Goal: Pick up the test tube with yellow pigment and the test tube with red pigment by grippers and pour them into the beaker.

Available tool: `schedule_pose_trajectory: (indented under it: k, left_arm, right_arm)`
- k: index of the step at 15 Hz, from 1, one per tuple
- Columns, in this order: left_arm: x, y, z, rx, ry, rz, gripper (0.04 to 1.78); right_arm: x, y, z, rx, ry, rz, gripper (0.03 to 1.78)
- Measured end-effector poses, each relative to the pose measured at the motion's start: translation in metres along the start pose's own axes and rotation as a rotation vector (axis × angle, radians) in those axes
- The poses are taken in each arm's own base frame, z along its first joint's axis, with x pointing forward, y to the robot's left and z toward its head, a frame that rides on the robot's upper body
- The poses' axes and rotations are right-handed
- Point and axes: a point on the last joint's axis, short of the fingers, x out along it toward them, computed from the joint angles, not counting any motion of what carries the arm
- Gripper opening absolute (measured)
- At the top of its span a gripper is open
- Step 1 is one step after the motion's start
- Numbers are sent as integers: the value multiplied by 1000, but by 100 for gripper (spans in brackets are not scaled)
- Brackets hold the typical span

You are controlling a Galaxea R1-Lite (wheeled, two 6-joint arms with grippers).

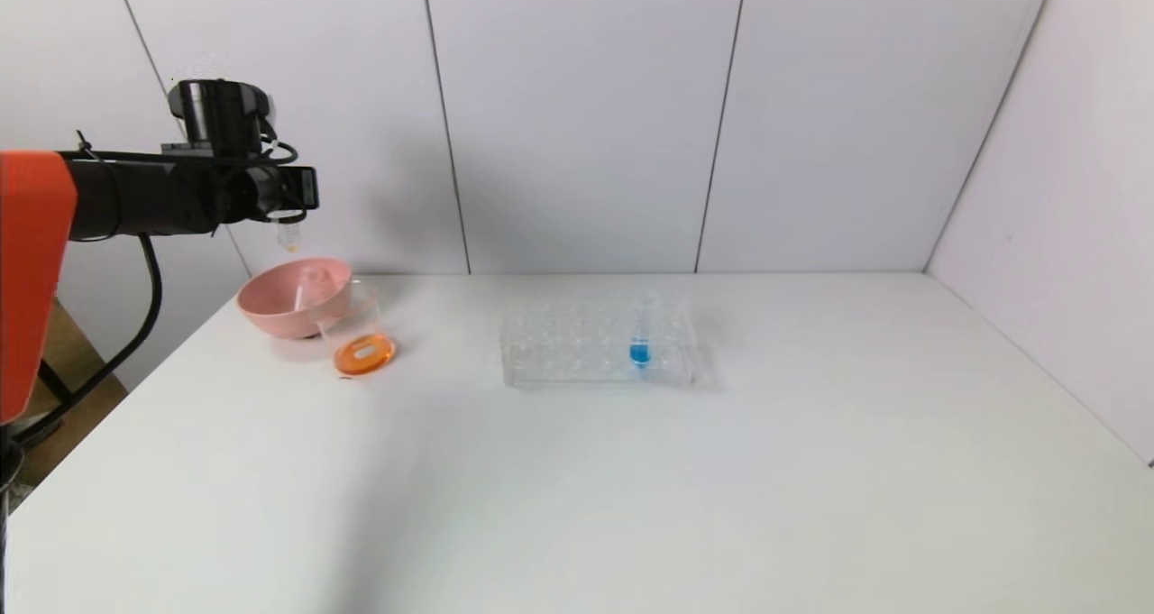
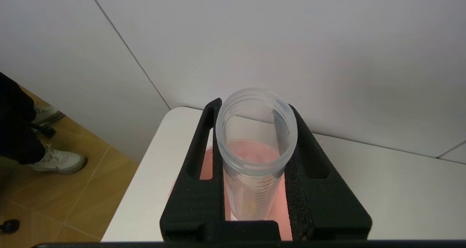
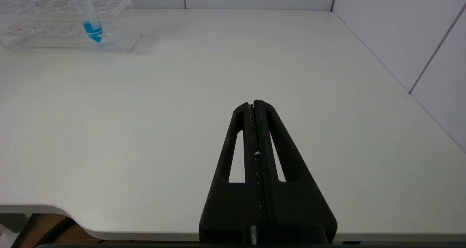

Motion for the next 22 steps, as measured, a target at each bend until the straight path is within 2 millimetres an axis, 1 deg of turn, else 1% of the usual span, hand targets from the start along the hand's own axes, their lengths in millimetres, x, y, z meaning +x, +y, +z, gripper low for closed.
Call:
schedule_pose_trajectory:
  k: [4,8,9,11,13,17,18,20,22]
  left_arm:
    - [9,-1,-12,10,30,3,48]
    - [18,3,-22,9,39,-10,48]
    - [20,2,-24,8,45,-19,49]
    - [21,1,-27,6,54,-36,56]
    - [22,1,-29,2,58,-60,75]
    - [22,0,-29,-1,59,-66,138]
    - [22,0,-29,-1,58,-65,150]
    - [22,0,-27,-3,44,-67,168]
    - [21,-1,-22,-5,5,-68,177]
  right_arm:
    - [0,0,0,0,0,0,11]
    - [0,0,0,0,0,0,11]
    - [0,0,0,0,0,0,11]
    - [0,0,0,0,0,0,11]
    - [0,0,0,0,0,0,11]
    - [0,0,0,0,0,0,11]
    - [0,0,0,0,0,0,11]
    - [0,0,0,0,0,0,11]
    - [0,0,0,0,0,0,11]
